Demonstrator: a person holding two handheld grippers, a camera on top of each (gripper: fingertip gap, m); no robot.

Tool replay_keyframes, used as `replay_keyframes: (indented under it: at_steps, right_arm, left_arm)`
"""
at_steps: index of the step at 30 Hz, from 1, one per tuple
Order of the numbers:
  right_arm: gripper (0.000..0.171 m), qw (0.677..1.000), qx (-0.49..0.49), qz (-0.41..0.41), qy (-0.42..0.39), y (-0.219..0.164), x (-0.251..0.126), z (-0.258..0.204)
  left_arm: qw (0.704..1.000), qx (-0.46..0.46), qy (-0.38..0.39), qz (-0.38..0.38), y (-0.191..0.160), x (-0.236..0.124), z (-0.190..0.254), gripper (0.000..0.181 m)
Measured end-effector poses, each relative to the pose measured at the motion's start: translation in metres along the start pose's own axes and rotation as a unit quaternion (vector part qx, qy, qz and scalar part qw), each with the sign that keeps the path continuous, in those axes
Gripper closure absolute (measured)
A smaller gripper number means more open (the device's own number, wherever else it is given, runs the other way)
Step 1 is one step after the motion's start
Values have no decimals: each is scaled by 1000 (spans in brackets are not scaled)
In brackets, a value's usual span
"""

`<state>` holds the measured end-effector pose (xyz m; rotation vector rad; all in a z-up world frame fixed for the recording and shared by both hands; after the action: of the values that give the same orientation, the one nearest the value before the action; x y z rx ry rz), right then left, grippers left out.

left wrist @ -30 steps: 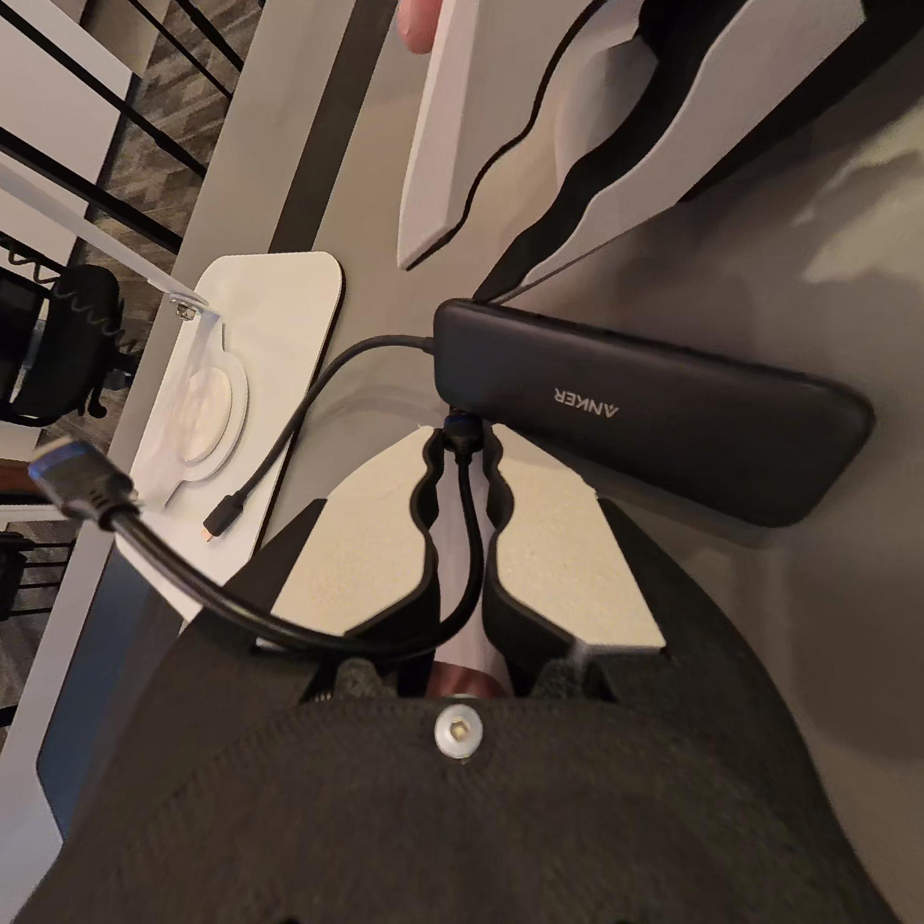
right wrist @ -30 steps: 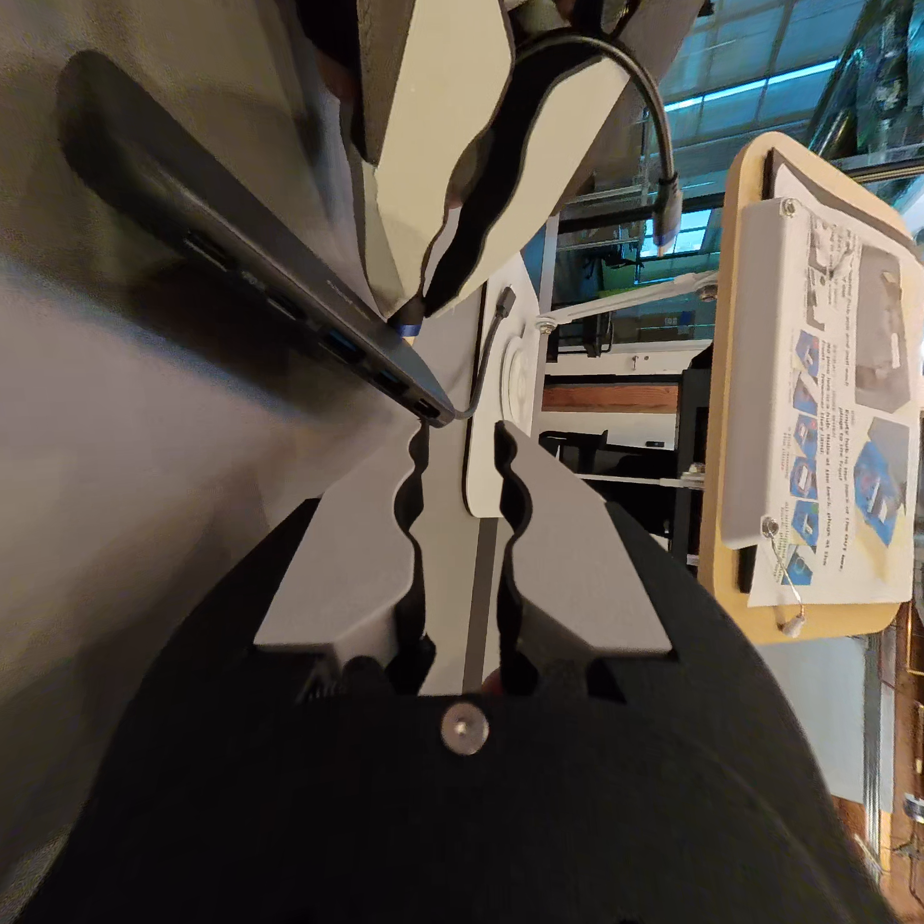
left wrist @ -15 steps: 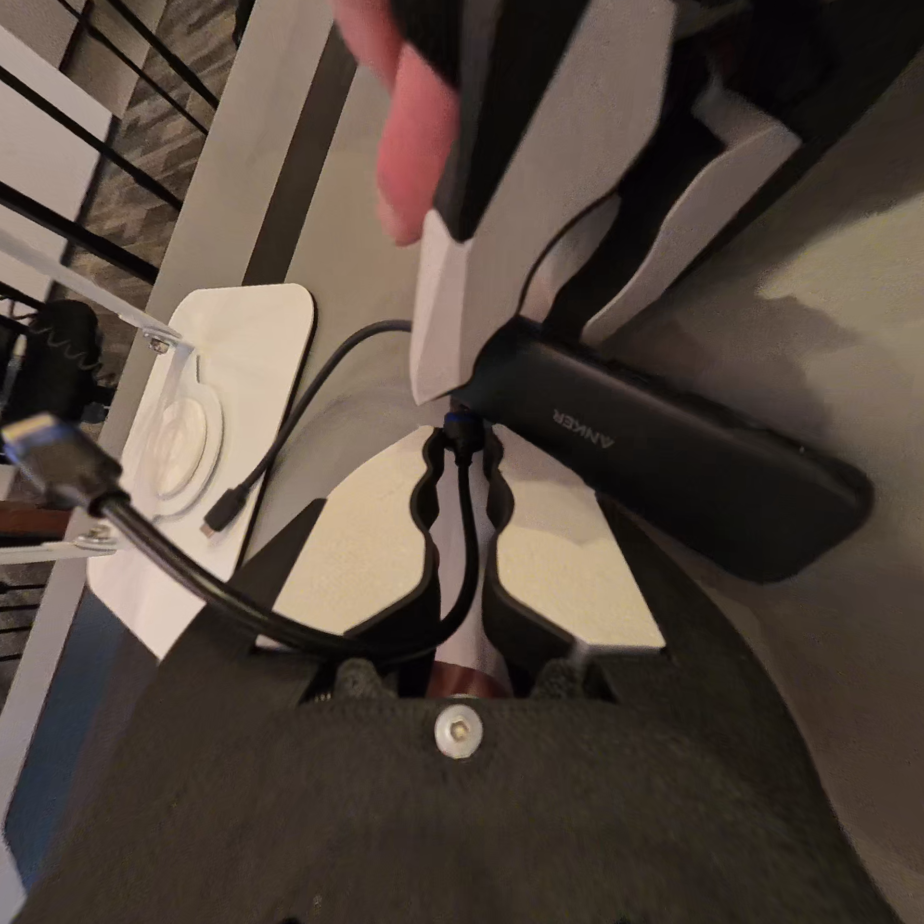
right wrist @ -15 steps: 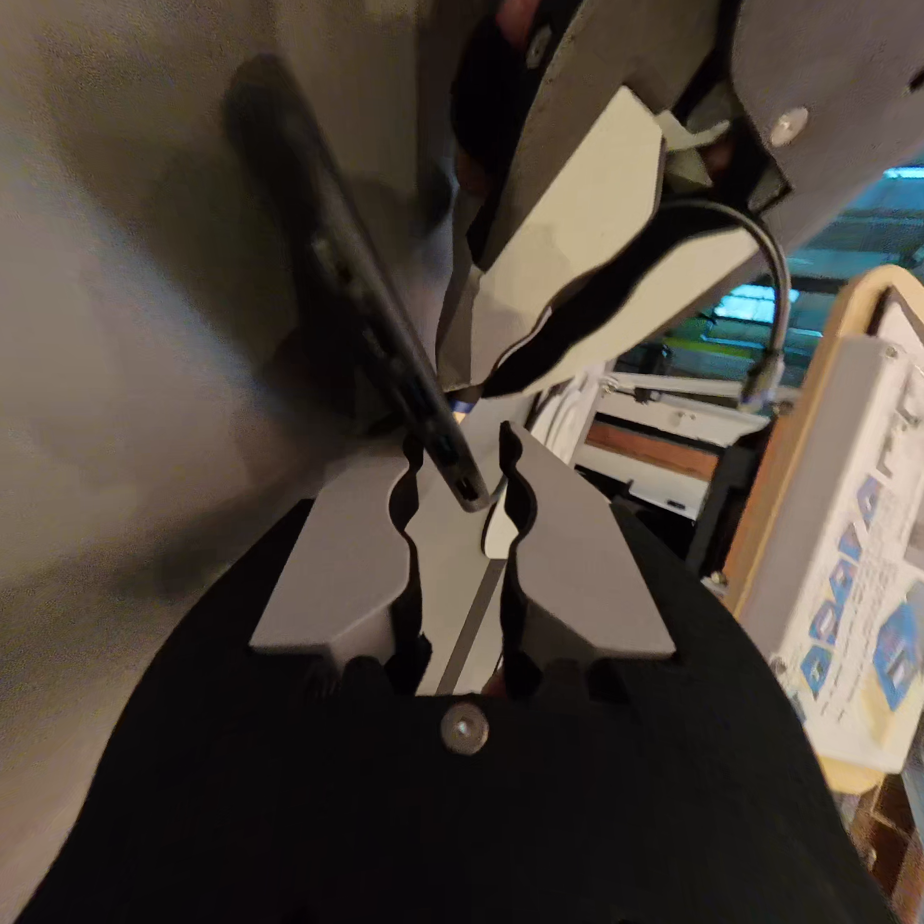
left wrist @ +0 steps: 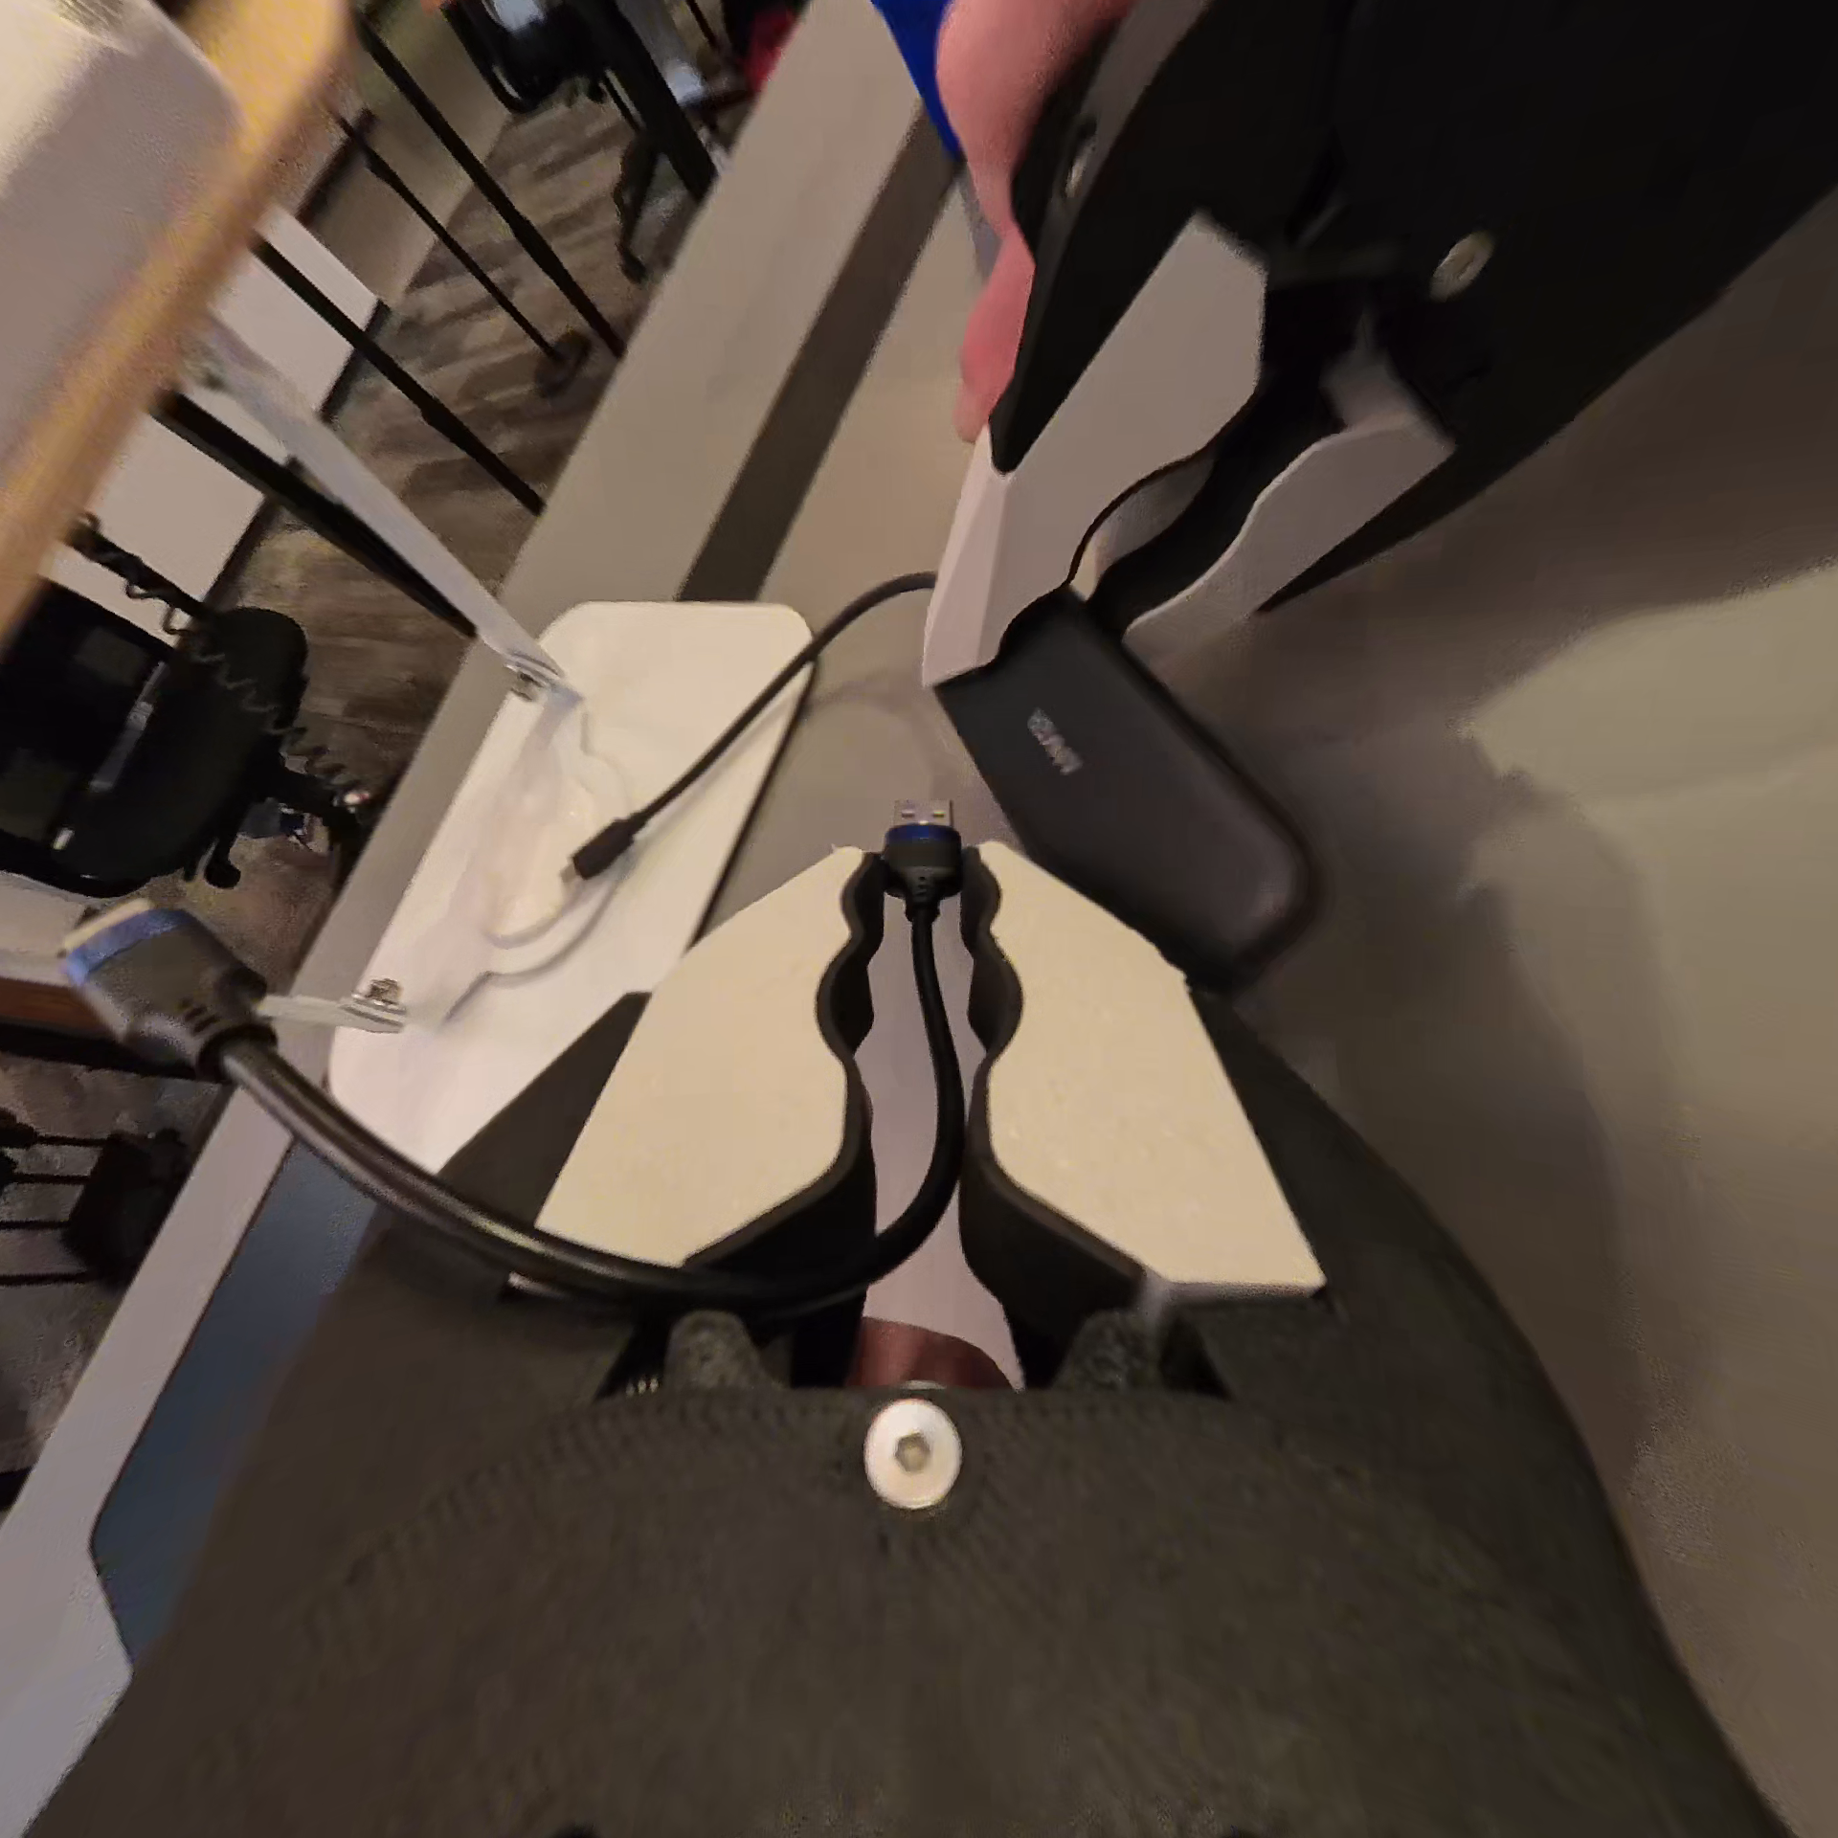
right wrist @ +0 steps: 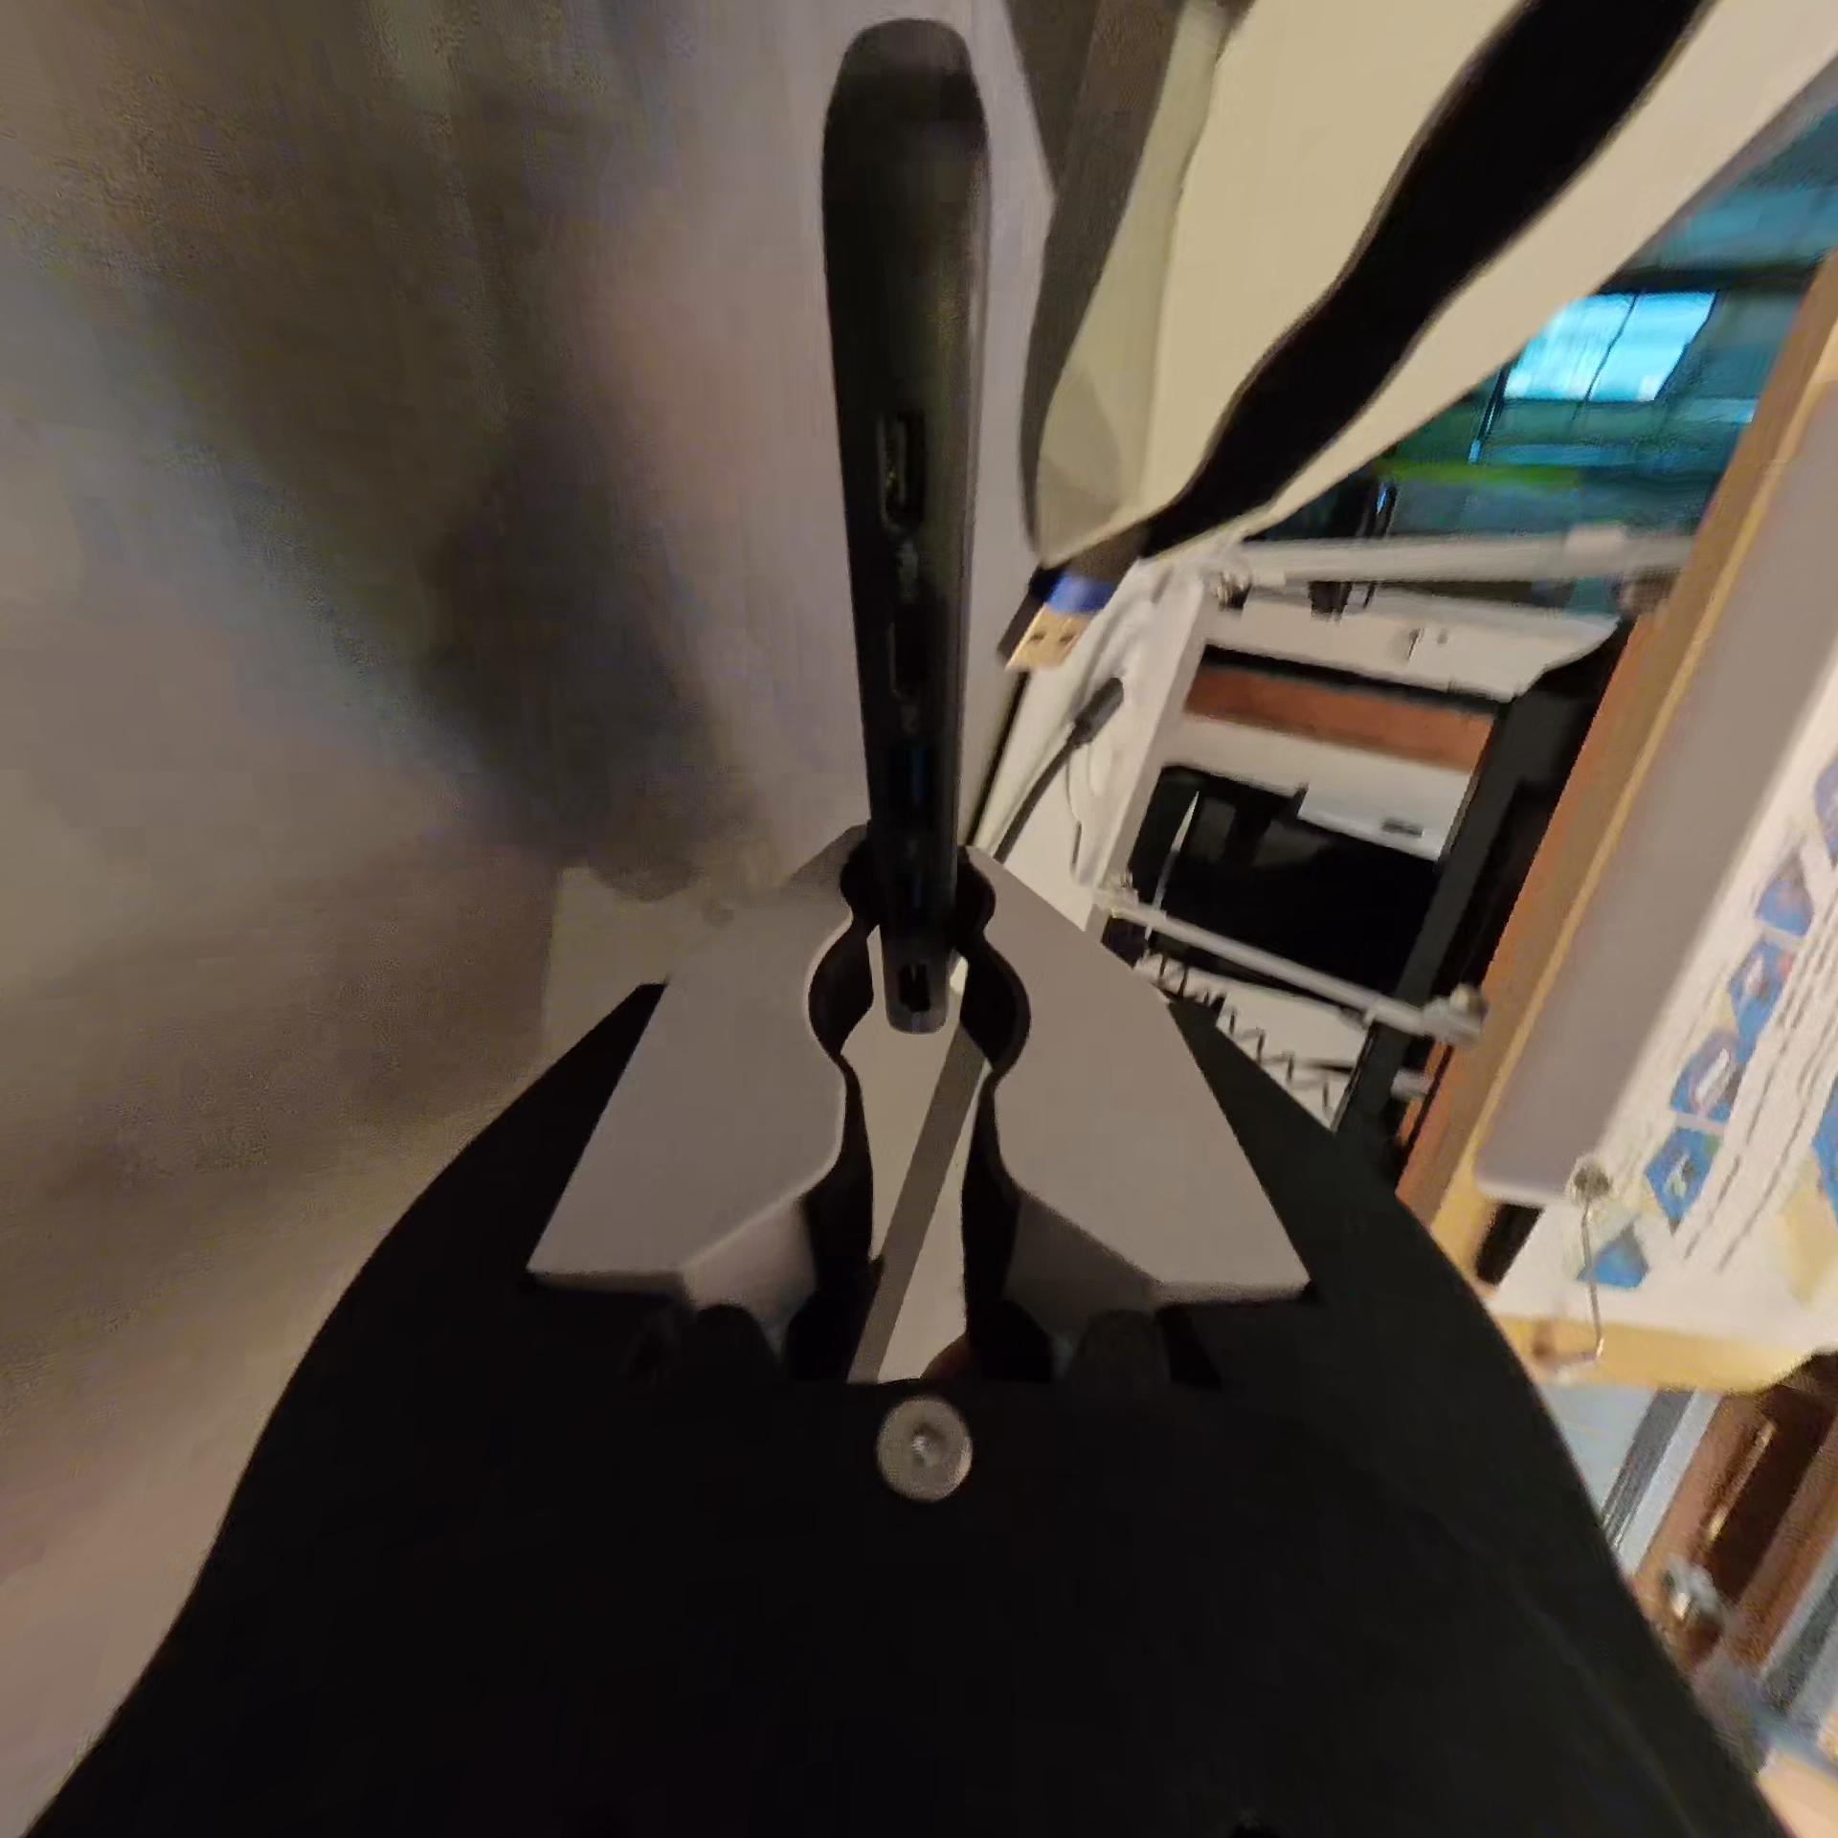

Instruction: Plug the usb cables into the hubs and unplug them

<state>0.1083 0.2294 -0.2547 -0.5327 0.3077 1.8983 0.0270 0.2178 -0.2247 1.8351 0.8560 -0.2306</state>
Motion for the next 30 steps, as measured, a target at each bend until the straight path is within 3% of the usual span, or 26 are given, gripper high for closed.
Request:
replay_keyframes:
  at_steps: [6,13,22,30]
  right_arm:
    - [162,992,72,-100,-40,-30,1,31]
    - [162,986,94,-123,-65,-22,-10,41]
    - [163,985,116,-81,-97,-14,-33,54]
    - [162,987,112,-49,-107,-1,-46,54]
  left_arm:
    - [996,16,-2,87,46,-39,2,166]
    - [997,53,32,46,39,-24,9,166]
    - [994,38,94,36,34,-31,-15,166]
    - [994,12,98,39,30,-28,-19,166]
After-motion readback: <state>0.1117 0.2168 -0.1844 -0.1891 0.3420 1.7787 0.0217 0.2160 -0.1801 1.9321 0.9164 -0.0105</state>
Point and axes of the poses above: each gripper's, where its closed fingertips meet, x out along the fingers, y out of its top, z = x × y across the jaws, the point moved 3 cm from there along -x, back along the fingers, and after that the axes turned 2 degrees about -y, right-handed, at the moved point
